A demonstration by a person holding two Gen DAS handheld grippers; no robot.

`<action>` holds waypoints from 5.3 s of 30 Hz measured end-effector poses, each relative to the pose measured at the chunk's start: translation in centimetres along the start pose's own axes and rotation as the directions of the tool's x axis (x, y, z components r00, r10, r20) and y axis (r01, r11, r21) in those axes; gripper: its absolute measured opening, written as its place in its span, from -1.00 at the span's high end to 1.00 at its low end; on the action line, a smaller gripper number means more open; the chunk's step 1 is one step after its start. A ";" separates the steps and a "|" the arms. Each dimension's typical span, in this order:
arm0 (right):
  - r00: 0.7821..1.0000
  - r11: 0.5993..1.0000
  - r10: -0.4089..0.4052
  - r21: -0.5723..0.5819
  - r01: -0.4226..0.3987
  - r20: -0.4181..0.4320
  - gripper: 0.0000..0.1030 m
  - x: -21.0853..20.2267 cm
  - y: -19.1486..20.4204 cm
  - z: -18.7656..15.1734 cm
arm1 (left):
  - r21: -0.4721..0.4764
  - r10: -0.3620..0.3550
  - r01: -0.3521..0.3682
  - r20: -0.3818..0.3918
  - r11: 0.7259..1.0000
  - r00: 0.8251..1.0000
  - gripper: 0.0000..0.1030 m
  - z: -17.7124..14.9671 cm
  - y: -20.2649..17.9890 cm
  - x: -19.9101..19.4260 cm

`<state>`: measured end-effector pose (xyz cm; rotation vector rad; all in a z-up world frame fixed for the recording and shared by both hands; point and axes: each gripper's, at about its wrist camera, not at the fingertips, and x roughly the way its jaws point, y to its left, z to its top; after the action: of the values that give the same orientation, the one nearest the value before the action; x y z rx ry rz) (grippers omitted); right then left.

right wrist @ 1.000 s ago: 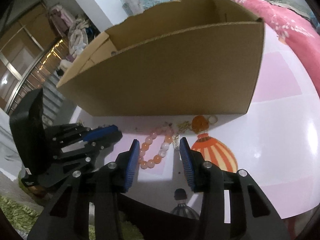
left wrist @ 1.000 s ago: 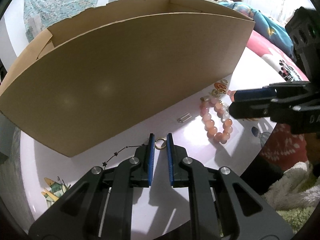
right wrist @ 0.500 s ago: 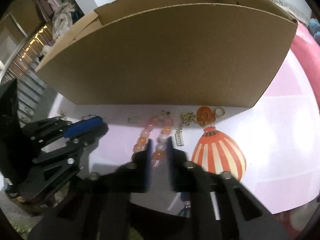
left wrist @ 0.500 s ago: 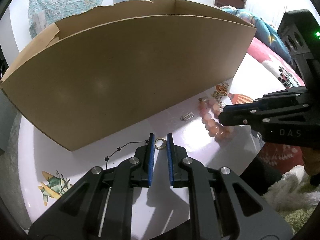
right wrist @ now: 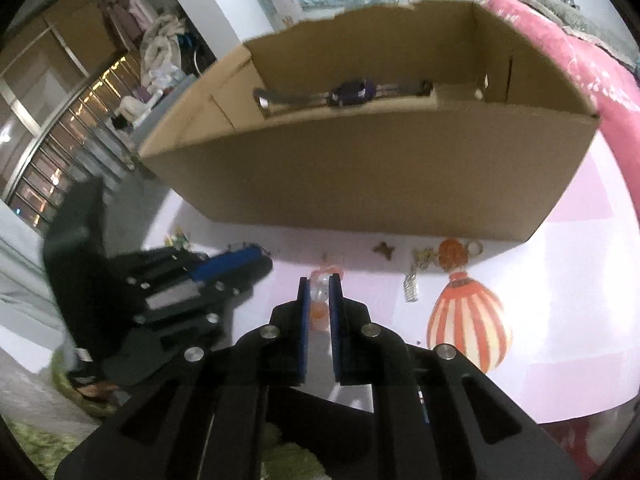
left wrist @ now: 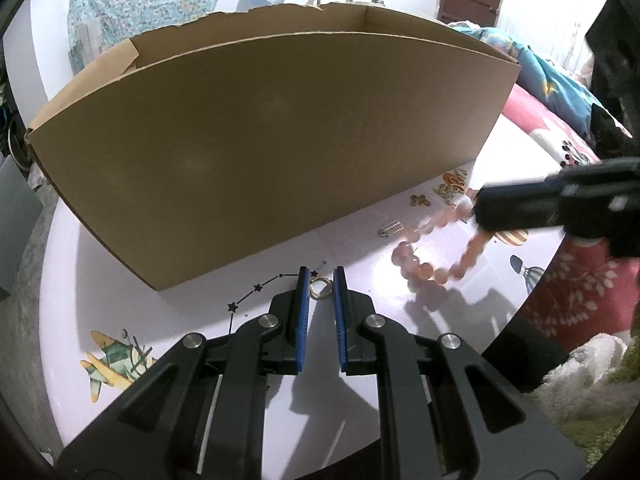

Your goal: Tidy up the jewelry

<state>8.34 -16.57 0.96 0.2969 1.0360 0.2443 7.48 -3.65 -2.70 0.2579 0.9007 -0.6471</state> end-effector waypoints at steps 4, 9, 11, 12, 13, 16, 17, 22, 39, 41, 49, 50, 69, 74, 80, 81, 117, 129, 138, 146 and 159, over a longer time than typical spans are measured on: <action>0.996 0.996 -0.082 0.036 0.080 0.029 0.82 -2.6 -2.4 0.6 | -0.003 -0.001 0.001 0.000 1.000 1.000 0.79 0.1 0.1 -0.1; 0.984 0.981 -0.169 0.110 0.162 0.059 0.82 -4.7 -6.2 0.4 | -0.006 0.001 -0.001 0.000 1.000 1.000 0.79 0.0 0.1 -0.1; 0.981 0.976 -0.178 0.142 0.165 0.079 0.82 -5.1 -7.7 0.6 | -0.007 0.004 -0.004 0.000 1.000 1.000 0.79 0.0 0.1 -0.1; 0.980 0.974 -0.179 0.159 0.163 0.087 0.82 -5.0 -8.2 0.7 | -0.007 0.007 -0.007 -0.001 1.000 1.000 0.79 0.0 0.1 -0.1; 0.978 0.968 -0.190 0.181 0.172 0.090 0.82 -5.1 -9.1 0.9 | -0.007 0.009 -0.009 -0.001 1.000 1.000 0.79 0.0 0.0 -0.1; 0.961 0.948 -0.262 0.209 0.240 0.084 0.81 -5.1 -11.7 0.7 | -0.009 0.018 -0.018 -0.001 1.000 1.000 0.79 0.1 -0.2 0.0; 0.958 0.943 -0.277 0.214 0.256 0.072 0.81 -5.0 -12.4 0.6 | -0.008 0.020 -0.020 -0.001 1.000 1.000 0.79 0.1 -0.2 0.0; 0.944 0.926 -0.322 0.231 0.298 0.071 0.77 -5.0 -13.8 0.5 | -0.010 0.026 -0.026 -0.006 1.000 1.000 0.79 0.2 -0.4 0.1; 0.988 0.983 0.145 0.107 -0.149 0.044 0.77 2.7 -5.8 3.7 | -0.012 0.042 -0.042 -0.010 0.999 0.999 0.79 0.6 -0.9 0.3; 0.993 0.990 0.108 0.088 -0.112 0.054 0.77 2.6 -5.8 4.0 | -0.017 0.037 -0.037 -0.011 0.999 0.999 0.79 0.6 -0.8 0.4; 0.994 0.992 0.046 0.115 -0.056 0.095 0.68 1.0 -7.1 3.5 | -0.017 0.036 -0.036 -0.012 0.999 0.999 0.79 0.6 -0.6 0.5; 0.995 0.992 0.034 0.120 -0.046 0.098 0.66 0.5 -7.4 3.1 | -0.018 0.037 -0.037 -0.011 0.999 0.999 0.79 0.6 -0.6 0.5; 0.975 0.964 -0.220 0.157 0.214 0.021 0.66 0.9 -11.7 0.0 | -0.004 0.053 -0.053 -0.015 0.999 0.998 0.78 0.6 -0.9 0.5; 0.985 0.981 -0.167 0.103 0.162 0.043 0.52 0.4 -10.3 0.3 | -0.004 0.053 -0.053 -0.015 0.999 0.998 0.78 0.7 -0.9 0.5; 0.974 0.975 -0.222 -0.007 0.223 0.049 0.43 2.0 -8.3 1.1 | -0.004 0.053 -0.053 -0.015 0.999 0.998 0.78 0.7 -1.0 0.6; 0.971 0.972 -0.231 -0.020 0.232 0.054 0.43 2.2 -8.1 1.2 | -0.004 0.054 -0.054 -0.015 0.999 0.998 0.78 0.7 -1.0 0.6; 0.961 0.952 -0.273 -0.132 0.275 0.036 0.70 3.1 -7.0 1.1 | -0.003 0.054 -0.054 -0.017 0.999 0.998 0.78 1.0 -1.3 0.9; 0.971 0.967 -0.235 -0.090 0.238 0.043 0.82 2.5 -7.0 0.9 | -0.013 0.046 -0.046 -0.015 0.999 0.999 0.78 0.9 -1.2 1.1; 0.971 0.970 -0.229 -0.071 0.234 0.072 0.82 1.5 -7.7 0.8 | -0.012 0.040 -0.040 -0.015 0.999 0.999 0.78 0.8 -0.6 0.8; 0.971 0.972 -0.216 -0.070 0.223 0.099 0.82 0.1 -7.5 0.4 | -0.021 0.030 -0.030 -0.011 0.999 0.999 0.79 0.8 -0.7 0.1; 0.961 0.985 -0.097 -0.115 0.130 0.259 0.82 -6.1 -4.4 3.4 | 0.010 -0.050 0.049 0.132 0.999 0.990 0.84 3.8 -0.9 -6.5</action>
<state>8.56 -23.12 5.89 0.1441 0.7780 0.1646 6.42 -3.46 4.81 0.1971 0.7799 -0.7048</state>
